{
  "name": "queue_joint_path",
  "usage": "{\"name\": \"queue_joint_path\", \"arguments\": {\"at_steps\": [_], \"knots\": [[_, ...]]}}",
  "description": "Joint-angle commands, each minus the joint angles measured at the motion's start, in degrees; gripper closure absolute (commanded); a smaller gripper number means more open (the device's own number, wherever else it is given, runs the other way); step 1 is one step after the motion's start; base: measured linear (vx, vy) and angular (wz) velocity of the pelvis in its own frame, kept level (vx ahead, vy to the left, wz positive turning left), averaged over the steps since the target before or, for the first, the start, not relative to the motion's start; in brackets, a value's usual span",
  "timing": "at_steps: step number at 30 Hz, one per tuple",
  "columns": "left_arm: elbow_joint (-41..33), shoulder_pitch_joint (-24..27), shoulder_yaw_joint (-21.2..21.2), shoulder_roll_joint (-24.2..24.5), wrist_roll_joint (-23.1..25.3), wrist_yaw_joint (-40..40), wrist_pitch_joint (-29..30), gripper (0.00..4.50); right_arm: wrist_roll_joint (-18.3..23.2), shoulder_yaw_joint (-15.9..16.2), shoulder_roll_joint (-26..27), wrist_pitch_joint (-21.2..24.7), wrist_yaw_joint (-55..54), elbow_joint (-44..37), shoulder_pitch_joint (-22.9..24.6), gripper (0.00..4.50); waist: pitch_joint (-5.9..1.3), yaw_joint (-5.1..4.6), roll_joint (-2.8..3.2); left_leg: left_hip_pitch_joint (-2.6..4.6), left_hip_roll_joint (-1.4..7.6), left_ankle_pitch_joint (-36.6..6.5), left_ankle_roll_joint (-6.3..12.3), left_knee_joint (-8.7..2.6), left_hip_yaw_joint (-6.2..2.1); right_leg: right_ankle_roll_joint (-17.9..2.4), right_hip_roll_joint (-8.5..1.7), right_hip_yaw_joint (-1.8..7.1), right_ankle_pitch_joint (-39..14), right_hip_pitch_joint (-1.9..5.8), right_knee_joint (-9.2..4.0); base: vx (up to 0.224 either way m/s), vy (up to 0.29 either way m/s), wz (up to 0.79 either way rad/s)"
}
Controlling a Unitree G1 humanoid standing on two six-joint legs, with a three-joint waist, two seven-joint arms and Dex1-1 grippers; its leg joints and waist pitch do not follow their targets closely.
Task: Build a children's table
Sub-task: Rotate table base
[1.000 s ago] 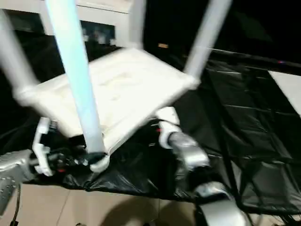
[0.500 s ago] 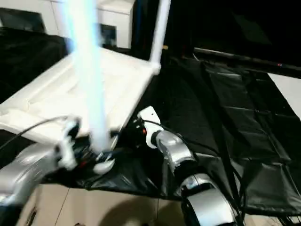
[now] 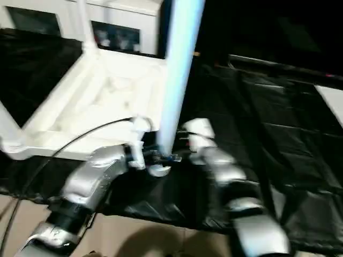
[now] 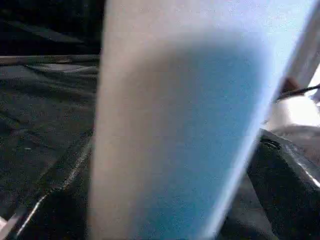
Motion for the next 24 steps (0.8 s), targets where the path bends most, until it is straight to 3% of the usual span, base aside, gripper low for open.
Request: {"name": "queue_joint_path", "arguments": {"at_steps": [1,3,7,11,14,16,17,18,21,24], "knots": [[1.0,-1.4,0.4,2.1,1.0,-1.9,-1.5,0.11,1.4,-2.0,-3.7,-0.1,3.7,-3.5,2.1,0.00,-4.10,0.34,1.23,-0.01,0.26,-6.6,3.07,-3.33,0.49,-12.8,-3.73,2.85,-1.9,3.98,-3.76,0.000,0.000,0.00],[1.4,-1.8,0.7,3.5,0.8,-3.8,-1.6,0.11,1.9,-2.2,-4.9,0.1,5.8,-5.0,2.9,0.00,-4.02,0.38,0.86,-0.05,0.17,-7.5,3.10,-3.36,0.51,-12.5,-3.48,2.75,-3.2,4.01,-3.94,0.000,0.000,0.00],[4.0,-3.5,-0.2,10.4,1.7,-12.4,-1.5,0.11,3.2,-1.1,-9.8,0.9,15.3,-13.5,7.6,0.00,-3.85,0.32,1.12,-0.06,0.19,-8.4,3.59,-3.42,0.38,-11.2,-3.58,2.68,-8.2,3.87,-4.48,0.000,0.000,0.00],[6.9,-5.3,-2.0,15.9,3.1,-19.3,-1.1,0.35,5.2,0.2,-13.6,3.3,22.2,-22.3,11.8,0.00,-3.85,0.38,1.67,0.20,0.24,-7.8,4.12,-3.48,0.34,-11.9,-3.40,2.67,-6.8,3.74,-4.32,0.000,0.000,0.00],[9.0,-6.5,-3.0,18.2,3.9,-22.3,-1.4,0.47,7.0,0.7,-15.6,5.2,26.1,-28.0,14.3,0.00,-3.85,0.68,1.70,0.19,0.28,-7.5,4.59,-3.51,0.35,-12.7,-3.42,2.73,-4.5,3.82,-4.16,0.000,0.000,0.00],[12.5,-8.0,-4.8,20.7,6.9,-23.8,-2.8,0.70,9.3,1.5,-18.1,8.7,30.4,-34.9,17.4,0.00,-3.78,0.96,1.87,0.26,0.27,-8.0,4.79,-3.53,0.26,-12.5,-3.35,2.69,-4.6,3.91,-4.24,0.000,0.000,0.00],[12.5,-8.0,-4.8,20.7,6.9,-23.8,-2.8,0.82,9.3,1.5,-18.1,8.7,30.4,-34.9,17.4,0.00,-3.90,0.92,1.87,0.15,0.34,-7.9,4.76,-3.56,0.19,-12.6,-3.52,2.67,-4.4,4.02,-4.07,0.000,0.000,0.00],[15.0,-9.2,-4.6,20.9,7.6,-23.8,-3.4,0.86,10.5,1.8,-19.2,11.5,32.5,-38.6,18.9,0.00,-3.77,0.95,2.09,0.09,0.22,-8.0,4.46,-3.61,0.23,-12.4,-3.48,2.55,-5.7,3.89,-4.33,0.000,0.000,0.00],[17.0,-10.2,-4.2,20.6,8.0,-23.6,-4.1,1.16,11.6,2.1,-20.0,13.8,34.3,-41.2,20.0,0.00,-3.78,1.25,1.91,0.14,0.26,-9.0,4.18,-3.55,0.28,-12.1,-3.62,2.59,-7.6,3.94,-4.61,0.000,0.000,0.00],[21.6,-12.8,-4.3,19.9,9.1,-23.7,-7.5,1.29,14.3,3.4,-22.2,19.2,37.9,-46.0,22.3,0.00,-3.73,1.63,1.92,0.21,0.26,-9.6,3.78,-3.57,0.27,-11.4,-3.70,2.57,-10.2,3.81,-4.95,0.000,0.000,0.00]]}}
